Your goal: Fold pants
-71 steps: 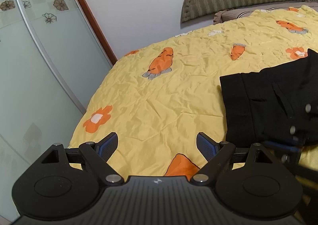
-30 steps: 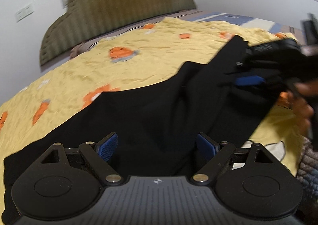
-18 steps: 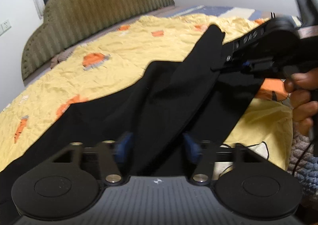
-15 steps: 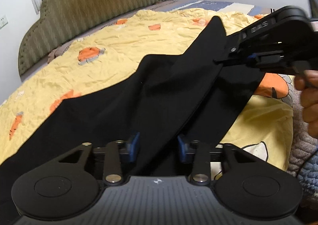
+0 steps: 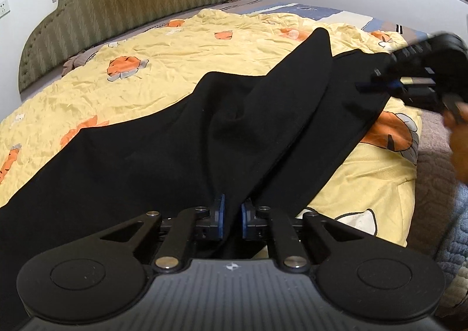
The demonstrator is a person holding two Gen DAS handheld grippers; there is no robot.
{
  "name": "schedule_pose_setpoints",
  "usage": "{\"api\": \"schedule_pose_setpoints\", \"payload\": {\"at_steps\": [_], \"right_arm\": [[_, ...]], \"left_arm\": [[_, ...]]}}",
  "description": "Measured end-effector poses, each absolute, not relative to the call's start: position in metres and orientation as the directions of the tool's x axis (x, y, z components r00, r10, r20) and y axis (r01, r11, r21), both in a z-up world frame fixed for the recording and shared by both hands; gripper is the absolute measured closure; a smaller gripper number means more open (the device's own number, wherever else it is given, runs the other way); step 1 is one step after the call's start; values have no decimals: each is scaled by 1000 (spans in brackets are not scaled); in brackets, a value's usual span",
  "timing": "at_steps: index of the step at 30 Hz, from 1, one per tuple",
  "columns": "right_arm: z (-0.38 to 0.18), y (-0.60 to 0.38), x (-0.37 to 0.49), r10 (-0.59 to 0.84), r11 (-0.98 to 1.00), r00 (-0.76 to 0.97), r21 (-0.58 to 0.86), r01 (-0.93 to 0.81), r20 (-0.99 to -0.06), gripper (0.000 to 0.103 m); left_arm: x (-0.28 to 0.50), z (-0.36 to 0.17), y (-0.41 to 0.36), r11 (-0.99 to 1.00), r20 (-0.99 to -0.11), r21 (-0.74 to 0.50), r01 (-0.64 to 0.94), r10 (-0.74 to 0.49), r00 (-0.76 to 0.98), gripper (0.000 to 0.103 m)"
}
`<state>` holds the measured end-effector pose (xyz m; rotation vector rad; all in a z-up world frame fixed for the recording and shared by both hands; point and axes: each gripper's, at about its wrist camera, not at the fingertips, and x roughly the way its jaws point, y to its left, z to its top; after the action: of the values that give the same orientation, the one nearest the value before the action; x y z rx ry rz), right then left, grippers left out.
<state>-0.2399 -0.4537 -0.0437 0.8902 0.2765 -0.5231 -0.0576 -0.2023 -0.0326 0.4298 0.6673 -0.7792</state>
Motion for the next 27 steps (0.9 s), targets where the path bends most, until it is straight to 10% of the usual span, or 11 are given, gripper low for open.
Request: {"api": "schedule_pose_setpoints", "payload": {"at_steps": [5, 16, 27], "right_arm": [[-46, -513, -222, -335, 450, 832, 702, 553, -441, 74], [-73, -597, -180, -211, 227, 877, 851, 474, -433, 64], [-87, -623, -161, -357, 115, 846, 880, 461, -397, 86]], "left_arm": [[-54, -33, -201, 652, -696, 81, 754, -504, 511, 92], [-49, -34, -200, 658, -701, 52, 751, -512, 497, 92], [-50, -36, -200, 661, -697, 55, 749, -512, 502, 92]]}}
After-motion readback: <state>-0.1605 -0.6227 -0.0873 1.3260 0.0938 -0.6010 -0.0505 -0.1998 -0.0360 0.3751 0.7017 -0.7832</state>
